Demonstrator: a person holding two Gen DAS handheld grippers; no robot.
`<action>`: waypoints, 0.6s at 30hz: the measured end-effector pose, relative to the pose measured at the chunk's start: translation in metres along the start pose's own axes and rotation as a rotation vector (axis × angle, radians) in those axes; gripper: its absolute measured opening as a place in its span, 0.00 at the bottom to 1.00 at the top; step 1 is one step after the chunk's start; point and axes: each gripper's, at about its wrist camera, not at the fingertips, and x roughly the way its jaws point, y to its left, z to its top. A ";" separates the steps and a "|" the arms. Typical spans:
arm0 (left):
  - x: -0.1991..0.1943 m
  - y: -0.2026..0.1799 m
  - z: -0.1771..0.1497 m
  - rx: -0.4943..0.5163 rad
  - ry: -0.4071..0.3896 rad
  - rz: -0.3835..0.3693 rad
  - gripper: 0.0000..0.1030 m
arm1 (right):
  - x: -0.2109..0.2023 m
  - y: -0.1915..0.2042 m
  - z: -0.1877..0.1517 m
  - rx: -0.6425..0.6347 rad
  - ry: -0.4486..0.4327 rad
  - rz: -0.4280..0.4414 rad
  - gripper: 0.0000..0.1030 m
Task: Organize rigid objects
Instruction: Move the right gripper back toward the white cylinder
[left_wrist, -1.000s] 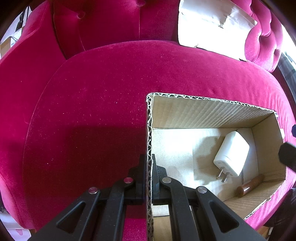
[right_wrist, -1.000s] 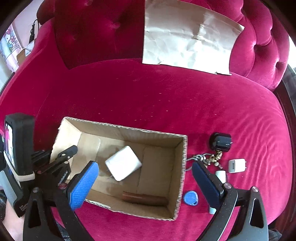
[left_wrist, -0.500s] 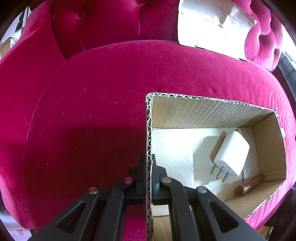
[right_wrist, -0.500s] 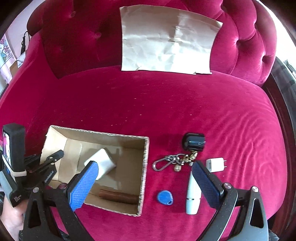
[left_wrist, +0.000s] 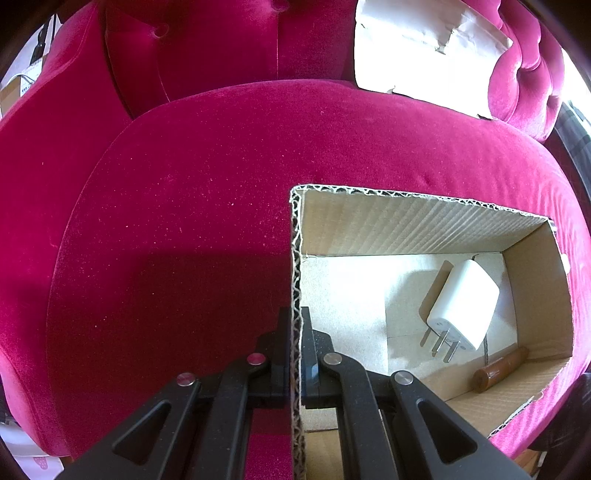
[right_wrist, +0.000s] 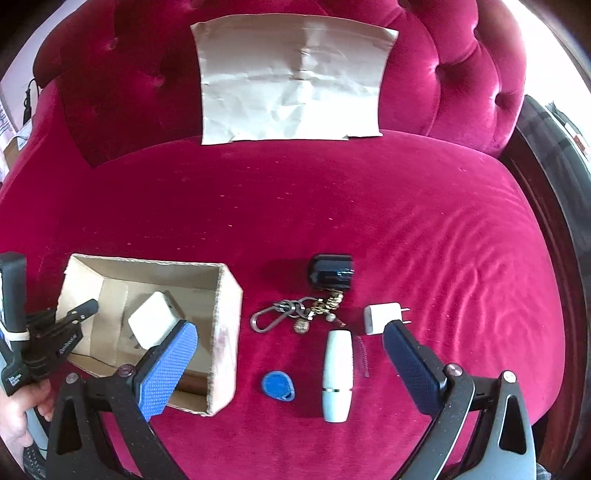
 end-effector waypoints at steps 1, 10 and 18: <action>0.000 0.000 0.000 0.000 0.000 0.000 0.02 | 0.001 -0.003 -0.001 0.004 0.001 -0.003 1.00; 0.000 0.004 -0.002 0.003 0.001 0.003 0.02 | 0.015 -0.023 -0.013 0.034 0.019 -0.033 1.00; 0.000 0.008 -0.003 0.002 0.001 0.005 0.02 | 0.034 -0.037 -0.028 0.049 0.045 -0.047 1.00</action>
